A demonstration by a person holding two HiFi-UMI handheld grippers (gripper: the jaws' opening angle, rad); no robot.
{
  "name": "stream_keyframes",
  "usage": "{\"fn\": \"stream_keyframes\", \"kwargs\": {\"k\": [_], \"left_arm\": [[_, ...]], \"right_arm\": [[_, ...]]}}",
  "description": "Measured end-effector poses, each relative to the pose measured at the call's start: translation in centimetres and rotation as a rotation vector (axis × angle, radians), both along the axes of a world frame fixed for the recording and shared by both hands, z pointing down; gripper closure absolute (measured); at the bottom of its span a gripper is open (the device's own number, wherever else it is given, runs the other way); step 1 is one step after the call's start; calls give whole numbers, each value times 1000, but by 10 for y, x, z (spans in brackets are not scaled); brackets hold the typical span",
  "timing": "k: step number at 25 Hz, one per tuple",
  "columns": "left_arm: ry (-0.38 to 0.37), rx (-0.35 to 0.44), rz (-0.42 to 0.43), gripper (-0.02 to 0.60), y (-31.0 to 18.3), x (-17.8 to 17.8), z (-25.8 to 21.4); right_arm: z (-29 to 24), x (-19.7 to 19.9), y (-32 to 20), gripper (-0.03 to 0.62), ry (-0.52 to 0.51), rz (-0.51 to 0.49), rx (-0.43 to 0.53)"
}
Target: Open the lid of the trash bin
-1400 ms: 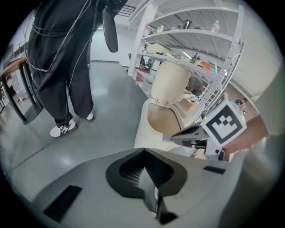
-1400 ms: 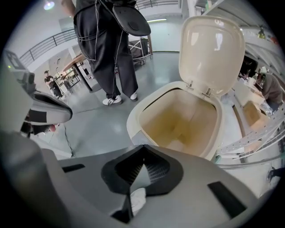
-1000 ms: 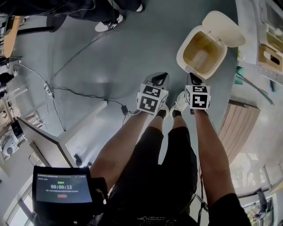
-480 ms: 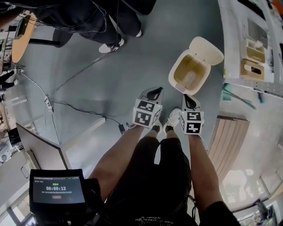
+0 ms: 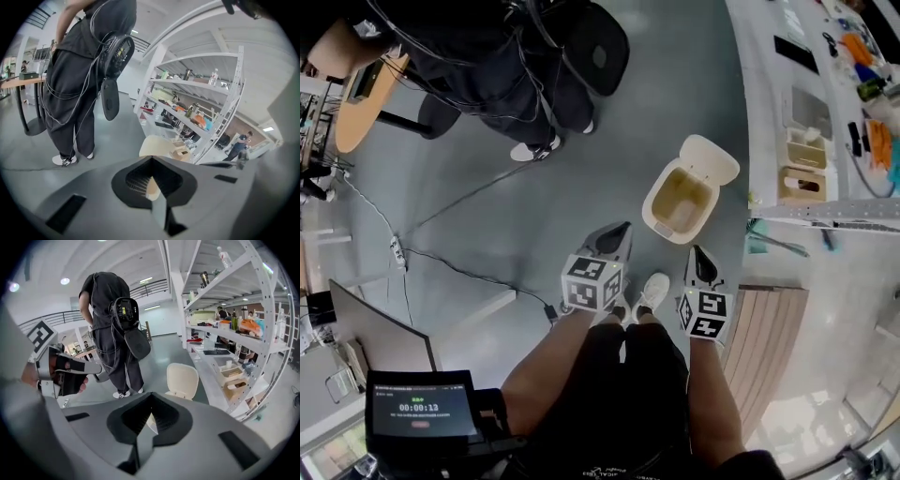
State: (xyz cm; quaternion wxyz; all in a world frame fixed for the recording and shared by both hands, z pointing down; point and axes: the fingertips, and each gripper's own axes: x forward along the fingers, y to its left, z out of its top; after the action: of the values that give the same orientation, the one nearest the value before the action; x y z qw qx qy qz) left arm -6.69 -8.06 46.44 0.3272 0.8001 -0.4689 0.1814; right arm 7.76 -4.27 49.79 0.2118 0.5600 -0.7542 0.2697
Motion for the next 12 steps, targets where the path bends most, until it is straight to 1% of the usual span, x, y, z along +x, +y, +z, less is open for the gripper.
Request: {"fn": "stream_keyframes", "kwargs": {"k": [3,4,6,9,12], "left_arm": [[-2,20,13,583,-8,10,-4],[-3,24,24,583,-10,14,-5],[-2,29,46,583,-12,24,-7],[-9,53,77,583,-7,29,-18],[-60,99,78,583,8,21,-50]], "right_arm": [[1,0,0,592,-52,53,-14],[0,-3,-1,592,-68,56,-19],[-5,-11,-7,592,-68,26,-12],[-29,-25,-13,594,-29,-47,52],[-75,-36,-4,592,-5,-75,138]]}}
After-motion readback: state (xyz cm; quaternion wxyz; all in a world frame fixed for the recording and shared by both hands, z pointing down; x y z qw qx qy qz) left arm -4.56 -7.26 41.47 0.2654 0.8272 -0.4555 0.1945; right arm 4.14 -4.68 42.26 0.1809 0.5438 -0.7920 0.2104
